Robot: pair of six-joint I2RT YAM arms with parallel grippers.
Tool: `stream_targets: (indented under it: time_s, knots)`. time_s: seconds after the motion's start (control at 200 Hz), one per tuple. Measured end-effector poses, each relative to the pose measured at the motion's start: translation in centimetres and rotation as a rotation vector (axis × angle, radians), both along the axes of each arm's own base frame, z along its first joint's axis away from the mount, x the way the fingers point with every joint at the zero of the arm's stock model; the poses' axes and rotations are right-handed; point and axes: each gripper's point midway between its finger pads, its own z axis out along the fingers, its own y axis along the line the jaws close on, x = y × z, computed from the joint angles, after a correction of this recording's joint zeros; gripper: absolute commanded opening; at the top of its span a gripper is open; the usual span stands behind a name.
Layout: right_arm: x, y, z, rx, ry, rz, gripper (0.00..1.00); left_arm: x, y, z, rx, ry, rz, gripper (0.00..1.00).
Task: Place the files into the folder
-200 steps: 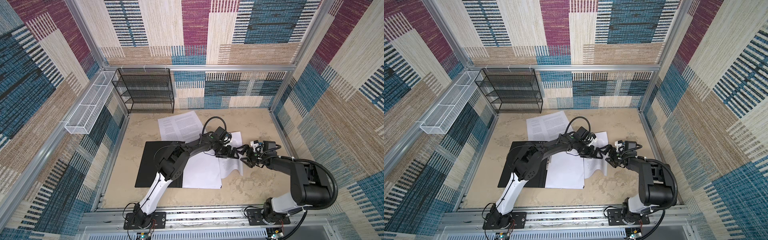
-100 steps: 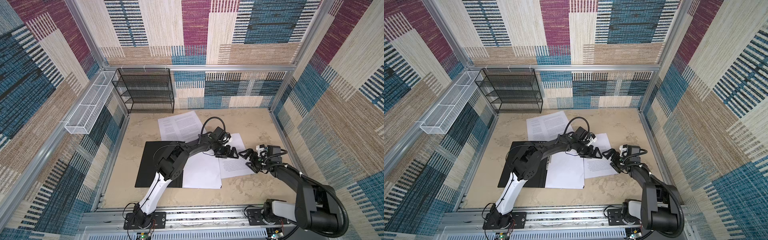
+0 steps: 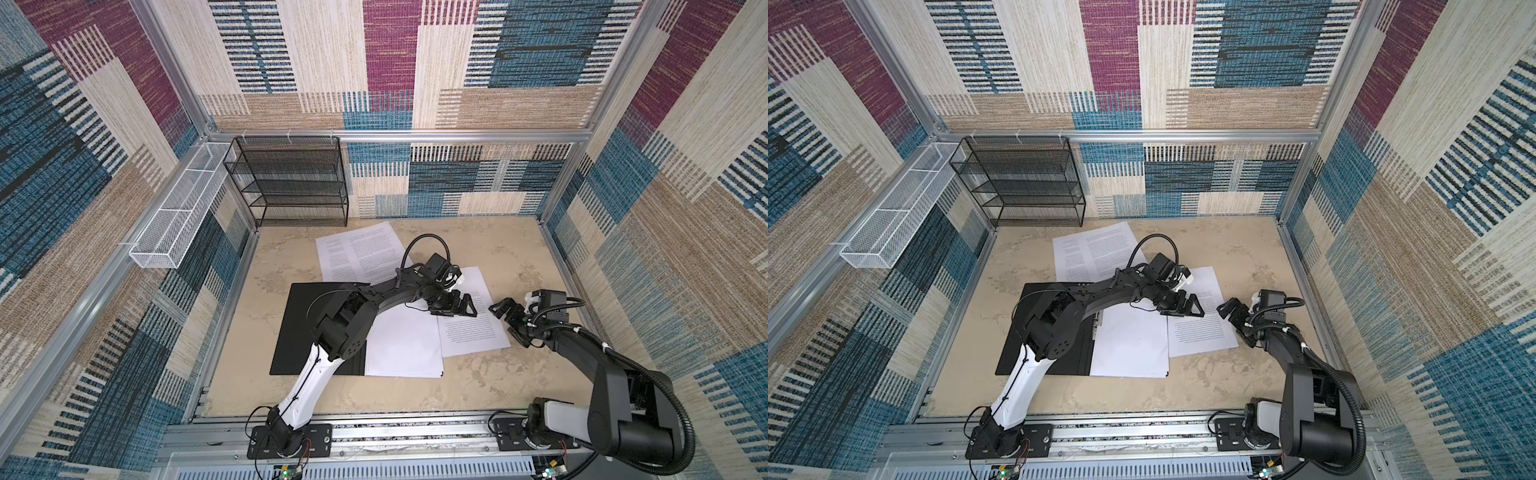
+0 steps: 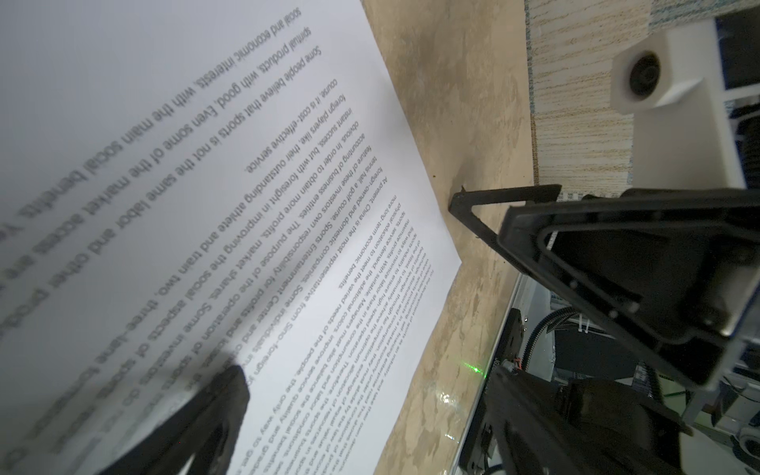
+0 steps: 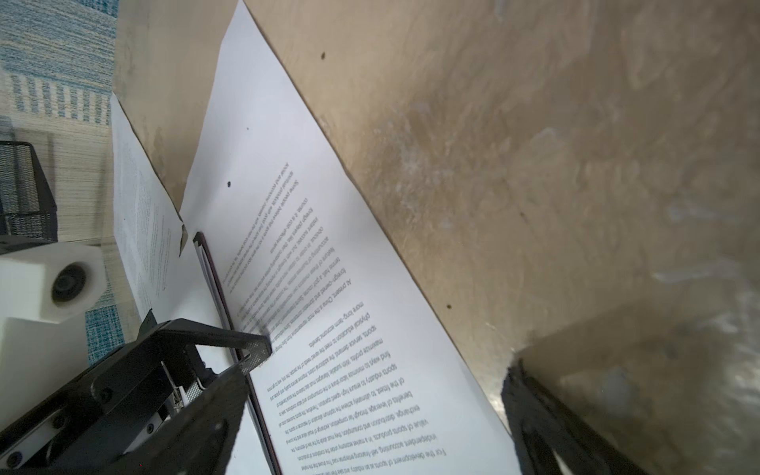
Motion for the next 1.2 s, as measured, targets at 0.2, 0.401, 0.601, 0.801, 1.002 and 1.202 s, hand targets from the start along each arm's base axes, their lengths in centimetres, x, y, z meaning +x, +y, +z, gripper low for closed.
stream_targets:
  time_s: [0.2,0.401,0.601,0.801,1.002,1.202]
  knots:
    - [0.3,1.2,0.1,0.036,-0.048,0.046,1.00,0.0,0.0,0.0,0.000,0.003,0.002,0.96]
    - [0.2,3.2,0.4,0.101,-0.054,0.104,1.00,0.0,0.0,0.0,-0.003,0.011,0.002,0.95]
    - [0.6,5.2,0.8,0.241,-0.062,0.156,1.00,0.0,0.0,0.0,-0.007,0.015,-0.001,0.96]
    - [2.4,6.8,1.3,0.379,-0.099,0.233,1.00,-0.1,0.0,0.0,-0.019,0.020,-0.003,0.95]
    - [6.6,5.7,3.0,0.355,-0.172,0.249,1.00,-0.2,0.0,0.0,-0.023,0.018,-0.004,0.95]
    - [9.1,5.3,2.7,0.337,-0.183,0.271,1.00,-0.1,0.0,0.0,-0.024,0.022,0.001,0.95]
